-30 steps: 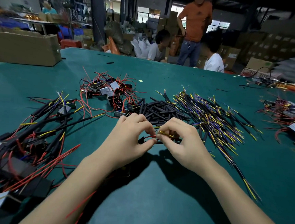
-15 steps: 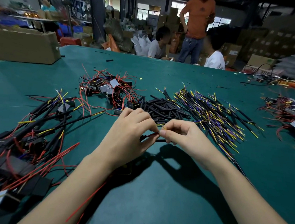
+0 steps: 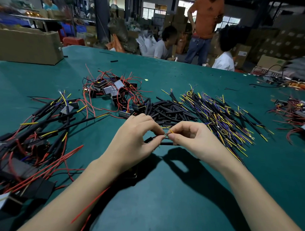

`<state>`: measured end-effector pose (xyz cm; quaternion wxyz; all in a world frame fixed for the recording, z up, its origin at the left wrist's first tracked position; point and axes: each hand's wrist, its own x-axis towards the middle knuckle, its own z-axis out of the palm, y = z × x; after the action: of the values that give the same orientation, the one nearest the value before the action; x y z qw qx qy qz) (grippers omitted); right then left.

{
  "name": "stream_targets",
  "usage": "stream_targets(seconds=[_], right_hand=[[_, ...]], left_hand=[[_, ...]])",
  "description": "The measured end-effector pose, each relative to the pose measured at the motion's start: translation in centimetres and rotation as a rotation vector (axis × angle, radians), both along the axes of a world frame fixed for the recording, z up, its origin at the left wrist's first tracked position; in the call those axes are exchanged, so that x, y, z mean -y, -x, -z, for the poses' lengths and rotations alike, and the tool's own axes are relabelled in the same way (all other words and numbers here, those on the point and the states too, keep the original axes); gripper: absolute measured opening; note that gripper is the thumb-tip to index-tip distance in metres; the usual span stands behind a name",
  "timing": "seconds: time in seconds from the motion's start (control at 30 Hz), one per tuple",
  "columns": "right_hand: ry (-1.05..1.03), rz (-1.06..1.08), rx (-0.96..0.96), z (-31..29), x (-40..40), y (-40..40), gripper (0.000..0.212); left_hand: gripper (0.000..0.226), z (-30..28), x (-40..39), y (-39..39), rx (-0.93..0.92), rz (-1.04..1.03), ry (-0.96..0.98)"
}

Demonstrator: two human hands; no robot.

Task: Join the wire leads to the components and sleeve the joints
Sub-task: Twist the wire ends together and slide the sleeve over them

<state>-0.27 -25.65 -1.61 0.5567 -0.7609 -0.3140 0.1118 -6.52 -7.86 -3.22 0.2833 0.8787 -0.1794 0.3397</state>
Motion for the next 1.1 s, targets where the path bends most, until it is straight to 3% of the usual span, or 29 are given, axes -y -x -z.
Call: stream_targets(seconds=[0.43, 0.83, 1.0, 1.1], right_hand=[[-0.034, 0.048, 0.209, 0.5, -0.2, -0.1, 0.011], [0.003, 0.144, 0.715, 0.4, -0.7, 0.4, 0.008], [-0.002, 0.133, 0.545, 0.6, -0.8, 0.5, 0.007], [-0.022, 0.171, 0.537, 0.6, -1.0, 0.6, 0.010]], left_hand=[[0.004, -0.2, 0.6, 0.0, -0.090, 0.018, 0.261], [0.021, -0.8, 0.8, 0.0, -0.615, 0.201, 0.840], [0.012, -0.8, 0.6, 0.0, -0.517, 0.132, 0.728], [0.012, -0.8, 0.6, 0.1, -0.439, 0.066, 0.612]])
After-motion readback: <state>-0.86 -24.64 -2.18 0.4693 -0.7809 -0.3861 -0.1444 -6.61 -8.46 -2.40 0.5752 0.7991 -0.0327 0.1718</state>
